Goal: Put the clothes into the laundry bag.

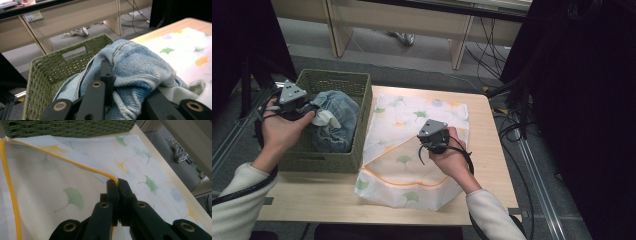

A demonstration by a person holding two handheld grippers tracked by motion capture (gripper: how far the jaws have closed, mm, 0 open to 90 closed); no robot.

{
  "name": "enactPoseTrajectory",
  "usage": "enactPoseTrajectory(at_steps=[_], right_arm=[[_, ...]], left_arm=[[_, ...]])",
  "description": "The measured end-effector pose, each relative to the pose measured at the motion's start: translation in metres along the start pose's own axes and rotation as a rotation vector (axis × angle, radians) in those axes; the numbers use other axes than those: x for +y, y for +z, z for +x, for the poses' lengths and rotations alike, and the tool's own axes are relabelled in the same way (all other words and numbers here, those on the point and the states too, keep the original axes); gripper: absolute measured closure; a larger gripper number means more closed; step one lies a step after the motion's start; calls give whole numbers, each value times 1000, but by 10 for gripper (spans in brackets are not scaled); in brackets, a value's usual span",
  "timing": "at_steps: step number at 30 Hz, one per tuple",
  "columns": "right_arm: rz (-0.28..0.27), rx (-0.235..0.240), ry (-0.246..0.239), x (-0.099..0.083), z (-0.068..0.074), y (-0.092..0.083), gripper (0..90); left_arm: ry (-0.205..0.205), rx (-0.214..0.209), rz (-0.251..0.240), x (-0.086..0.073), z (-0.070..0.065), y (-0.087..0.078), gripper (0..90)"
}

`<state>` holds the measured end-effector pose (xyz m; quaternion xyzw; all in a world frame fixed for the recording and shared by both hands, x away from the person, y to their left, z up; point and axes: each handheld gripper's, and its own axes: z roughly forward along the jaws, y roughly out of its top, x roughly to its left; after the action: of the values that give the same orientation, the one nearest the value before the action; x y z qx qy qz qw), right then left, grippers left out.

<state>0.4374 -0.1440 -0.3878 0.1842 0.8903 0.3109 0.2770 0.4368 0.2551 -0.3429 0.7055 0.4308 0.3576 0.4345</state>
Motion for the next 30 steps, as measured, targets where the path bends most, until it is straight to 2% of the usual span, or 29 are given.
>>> enactPoseTrajectory(at_steps=[9, 17, 18, 19, 20, 30], right_arm=[[3, 2, 16, 0, 1, 1, 900], [1, 2, 11, 0, 1, 1, 900], [1, 1, 9, 0, 1, 1, 900], [1, 1, 9, 0, 1, 1, 900], [3, 3, 12, 0, 1, 1, 900], [-2, -2, 4, 0, 0, 1, 900]], left_arm=[[-6, -7, -50, 13, 1, -12, 815], [-5, -5, -86, 22, 0, -19, 816], [-10, -6, -102, 24, -1, -20, 816], [-9, -5, -110, 25, -1, -21, 816], [15, 3, -126, 26, 0, -22, 817], [-9, 0, -194, 36, -1, -33, 818]])
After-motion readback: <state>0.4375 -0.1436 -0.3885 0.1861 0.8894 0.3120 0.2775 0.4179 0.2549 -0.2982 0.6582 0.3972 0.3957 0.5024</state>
